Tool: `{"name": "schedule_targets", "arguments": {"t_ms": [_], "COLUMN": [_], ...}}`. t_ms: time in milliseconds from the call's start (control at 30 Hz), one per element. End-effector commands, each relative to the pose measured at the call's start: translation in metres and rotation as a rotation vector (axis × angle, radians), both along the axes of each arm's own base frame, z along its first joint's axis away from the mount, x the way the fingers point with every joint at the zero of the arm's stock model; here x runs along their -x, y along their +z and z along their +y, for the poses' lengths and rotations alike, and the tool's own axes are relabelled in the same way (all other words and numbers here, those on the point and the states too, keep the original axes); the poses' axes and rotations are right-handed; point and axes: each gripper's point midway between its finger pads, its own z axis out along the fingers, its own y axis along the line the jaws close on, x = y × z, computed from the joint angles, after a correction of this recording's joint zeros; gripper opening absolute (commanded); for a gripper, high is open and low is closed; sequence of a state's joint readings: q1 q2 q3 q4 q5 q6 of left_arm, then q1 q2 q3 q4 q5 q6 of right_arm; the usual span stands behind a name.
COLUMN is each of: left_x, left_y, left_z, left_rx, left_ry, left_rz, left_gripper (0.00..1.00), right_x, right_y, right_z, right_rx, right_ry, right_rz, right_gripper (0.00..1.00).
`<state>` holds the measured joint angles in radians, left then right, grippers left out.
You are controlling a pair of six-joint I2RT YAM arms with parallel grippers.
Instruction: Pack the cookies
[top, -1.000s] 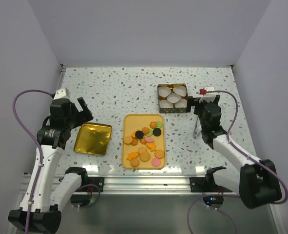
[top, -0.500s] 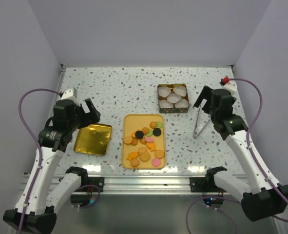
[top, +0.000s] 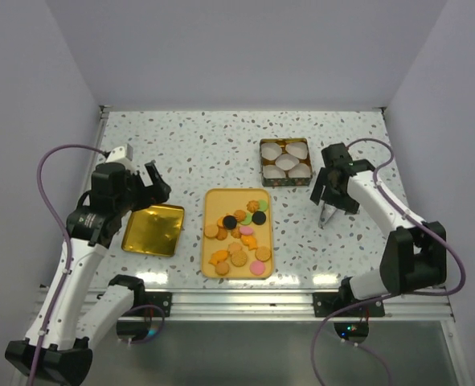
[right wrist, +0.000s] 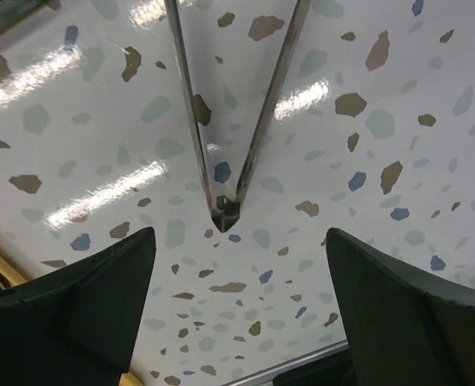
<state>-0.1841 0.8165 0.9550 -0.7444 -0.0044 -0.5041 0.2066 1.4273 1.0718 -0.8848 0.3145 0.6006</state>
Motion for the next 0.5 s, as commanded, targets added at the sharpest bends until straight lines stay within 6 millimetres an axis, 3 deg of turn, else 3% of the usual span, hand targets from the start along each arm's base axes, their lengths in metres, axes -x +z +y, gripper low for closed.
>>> {"name": "schedule_targets", "arguments": {"t_ms": [0, 333, 467], "left_x": [-0.008, -0.017, -0.022], "left_y": [0.007, -0.008, -0.011], "left_z": [-0.005, -0.007, -0.007], "left_rx": [0.007, 0.003, -0.007], "left_ry": [-0.024, -0.020, -0.026], "left_rz": [-0.044, -0.007, 0.000], "left_gripper": [0.99, 0.98, 0.98], "right_x": [-0.005, -0.015, -0.025], "right_y": [0.007, -0.042, -0.052], "right_z": [-0.001, -0.001, -0.014], "right_rx": [0.011, -0.052, -0.095], "right_ry": [-0.040, -0.087, -0.134], "right_rz": [0.019, 0.094, 0.067], "right_gripper": [0.90, 0.91, 0.91]}}
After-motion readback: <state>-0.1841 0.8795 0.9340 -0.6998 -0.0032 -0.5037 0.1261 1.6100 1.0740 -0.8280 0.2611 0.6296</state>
